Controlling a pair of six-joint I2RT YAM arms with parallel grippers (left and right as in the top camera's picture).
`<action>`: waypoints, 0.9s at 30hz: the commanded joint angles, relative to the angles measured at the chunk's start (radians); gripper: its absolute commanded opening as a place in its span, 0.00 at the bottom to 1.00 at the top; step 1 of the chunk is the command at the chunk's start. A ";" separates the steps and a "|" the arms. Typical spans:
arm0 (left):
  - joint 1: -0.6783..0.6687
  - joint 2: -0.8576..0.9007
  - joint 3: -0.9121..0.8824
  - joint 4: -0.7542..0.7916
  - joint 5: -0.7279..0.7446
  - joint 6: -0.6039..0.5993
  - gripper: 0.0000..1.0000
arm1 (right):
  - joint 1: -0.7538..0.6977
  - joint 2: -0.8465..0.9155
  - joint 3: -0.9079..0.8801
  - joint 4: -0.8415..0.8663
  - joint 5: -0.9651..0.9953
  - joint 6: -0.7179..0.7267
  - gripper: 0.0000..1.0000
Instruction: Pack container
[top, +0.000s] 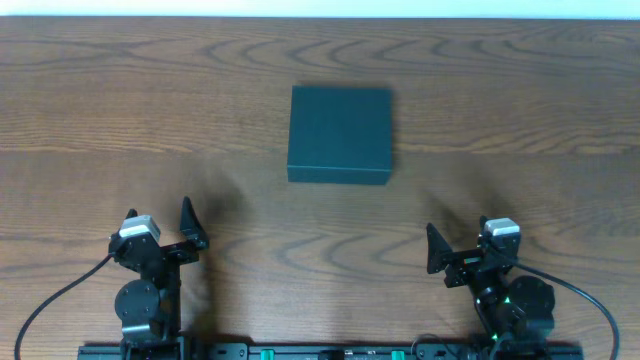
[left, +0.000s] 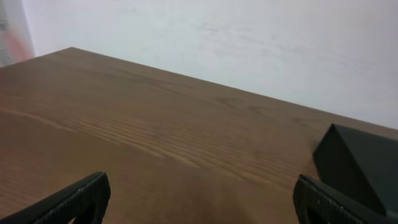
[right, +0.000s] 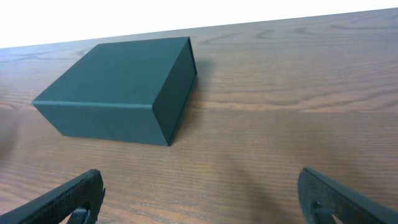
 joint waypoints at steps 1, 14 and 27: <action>-0.004 -0.005 -0.030 -0.026 0.043 0.042 0.95 | -0.002 -0.009 -0.012 0.001 0.006 0.004 0.99; -0.003 -0.005 -0.030 -0.026 0.029 0.042 0.95 | -0.002 -0.009 -0.012 0.001 0.006 0.004 0.99; -0.003 -0.005 -0.030 -0.026 0.029 0.042 0.95 | -0.002 -0.009 -0.012 0.001 0.006 0.004 0.99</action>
